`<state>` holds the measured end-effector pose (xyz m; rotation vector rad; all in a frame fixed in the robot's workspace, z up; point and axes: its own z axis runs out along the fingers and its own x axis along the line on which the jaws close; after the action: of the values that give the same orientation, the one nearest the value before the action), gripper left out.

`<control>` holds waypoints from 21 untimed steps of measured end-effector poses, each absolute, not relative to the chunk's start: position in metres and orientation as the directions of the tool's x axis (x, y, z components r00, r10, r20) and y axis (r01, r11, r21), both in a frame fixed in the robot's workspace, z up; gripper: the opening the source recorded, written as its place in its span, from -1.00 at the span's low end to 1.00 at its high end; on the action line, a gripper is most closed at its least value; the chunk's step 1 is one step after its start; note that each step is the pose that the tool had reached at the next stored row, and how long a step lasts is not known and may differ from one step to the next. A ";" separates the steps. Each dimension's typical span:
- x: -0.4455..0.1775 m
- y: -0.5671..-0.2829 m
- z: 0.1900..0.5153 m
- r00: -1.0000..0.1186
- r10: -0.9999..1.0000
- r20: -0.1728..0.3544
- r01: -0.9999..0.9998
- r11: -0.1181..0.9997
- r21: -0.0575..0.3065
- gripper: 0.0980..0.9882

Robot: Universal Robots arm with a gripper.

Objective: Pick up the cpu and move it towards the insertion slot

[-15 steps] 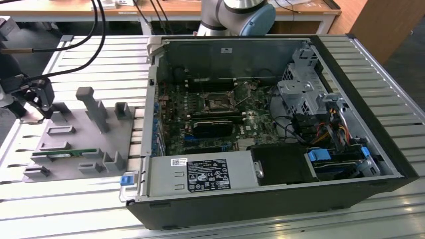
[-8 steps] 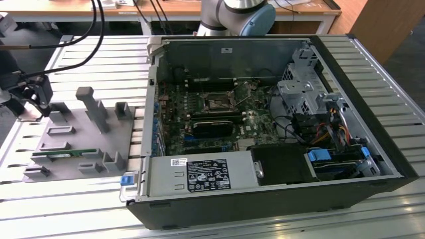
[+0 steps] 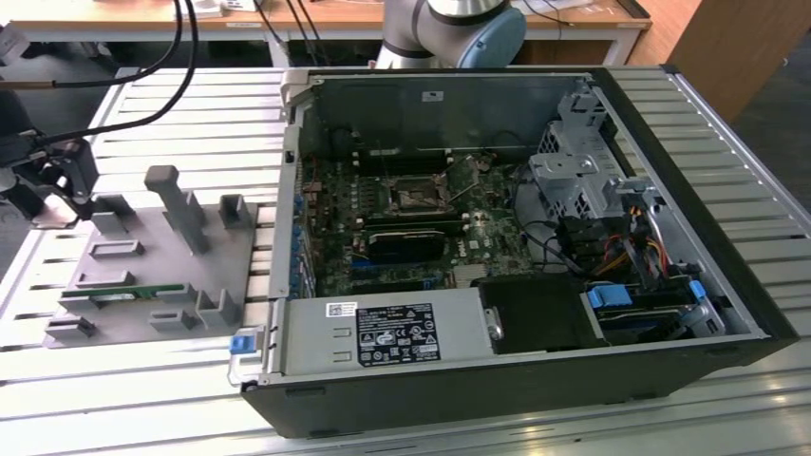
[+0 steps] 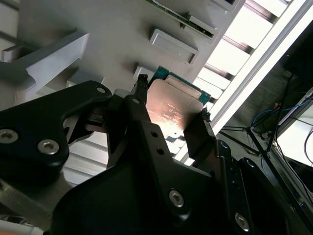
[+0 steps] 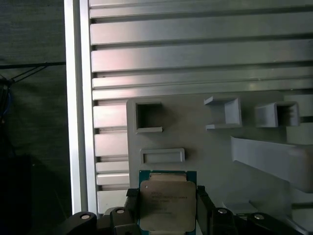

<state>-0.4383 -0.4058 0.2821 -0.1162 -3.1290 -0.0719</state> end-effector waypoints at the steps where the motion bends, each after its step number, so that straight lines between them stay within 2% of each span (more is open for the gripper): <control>1: -0.438 -0.406 0.283 -0.997 0.074 0.011 0.074 0.996 0.045 0.01; 10: -0.438 -0.406 0.292 -0.997 0.074 0.011 0.074 0.996 0.046 0.01; 21: -0.438 -0.406 0.318 -0.997 0.074 0.011 0.074 0.996 0.046 0.01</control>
<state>-0.4383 -0.4058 0.3180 -0.1162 -3.1290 -0.0719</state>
